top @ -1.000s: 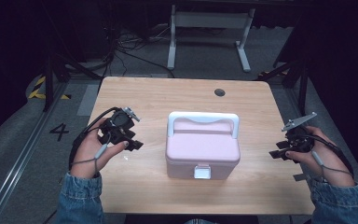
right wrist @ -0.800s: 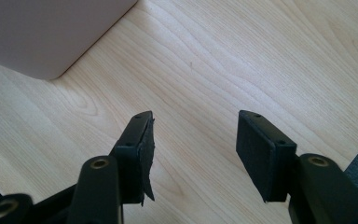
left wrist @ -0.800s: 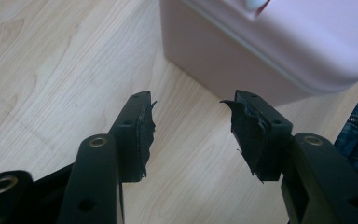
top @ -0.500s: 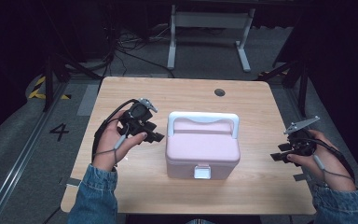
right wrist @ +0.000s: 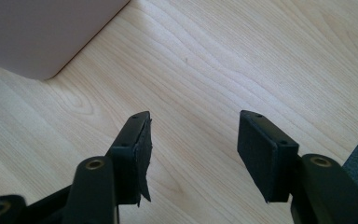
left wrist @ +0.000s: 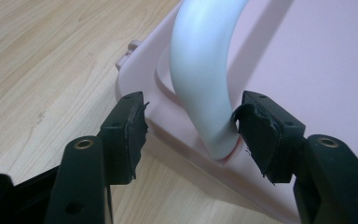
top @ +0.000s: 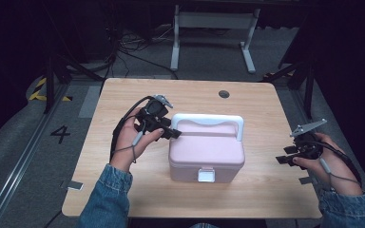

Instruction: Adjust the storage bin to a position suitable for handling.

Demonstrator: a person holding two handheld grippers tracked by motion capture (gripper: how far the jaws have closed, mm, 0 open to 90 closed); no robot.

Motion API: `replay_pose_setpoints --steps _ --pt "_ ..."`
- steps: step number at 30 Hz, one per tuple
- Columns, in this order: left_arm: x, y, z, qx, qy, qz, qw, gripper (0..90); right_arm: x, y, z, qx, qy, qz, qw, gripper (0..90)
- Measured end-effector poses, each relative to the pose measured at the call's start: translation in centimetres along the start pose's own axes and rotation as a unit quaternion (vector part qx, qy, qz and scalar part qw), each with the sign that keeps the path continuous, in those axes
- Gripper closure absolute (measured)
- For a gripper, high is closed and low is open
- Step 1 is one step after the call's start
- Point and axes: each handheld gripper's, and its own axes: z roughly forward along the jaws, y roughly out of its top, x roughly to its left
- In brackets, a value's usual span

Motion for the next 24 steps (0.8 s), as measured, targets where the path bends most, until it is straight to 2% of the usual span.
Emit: replay_pose_setpoints --steps 5,6,9,10,13,16,18,20,24 --pt "-0.5 0.8 0.2 -0.019 -0.004 0.016 0.9997 44.1 0.0 0.1 0.1 0.000 0.001 -0.001 1.0000 45.7" --pt "-0.8 1.2 0.2 -0.027 -0.003 0.025 0.9993 44.4 0.0 0.1 0.1 -0.001 0.000 -0.001 1.0000 45.7" --pt "-1.1 1.6 0.3 -0.033 0.001 0.032 0.9989 46.1 0.0 0.1 0.2 0.000 0.001 -0.001 1.0000 45.7" --pt "-1.2 1.8 0.5 -0.034 0.010 0.037 0.9987 48.0 0.0 0.1 0.2 -0.001 0.002 0.000 1.0000 45.7" --pt "-1.3 1.9 0.7 -0.037 0.011 0.040 0.9984 54.0 0.0 0.0 0.3 0.000 0.000 -0.001 1.0000 45.7" --pt "-1.5 2.1 0.8 -0.029 0.034 0.046 0.9979 58.2 -0.1 0.0 0.3 0.001 0.004 0.001 1.0000 45.7" --pt "-1.5 2.1 0.7 -0.033 0.042 0.044 0.9976 63.1 -0.1 0.0 0.4 0.001 0.004 0.001 1.0000 45.8" --pt "-1.7 2.1 0.4 -0.041 0.047 0.048 0.9969 70.1 -0.1 0.0 0.4 0.001 0.005 0.001 1.0000 45.7" --pt "-2.2 2.1 0.1 -0.040 0.050 0.059 0.9962 72.2 -0.1 0.1 0.5 0.000 0.005 0.001 1.0000 45.7"
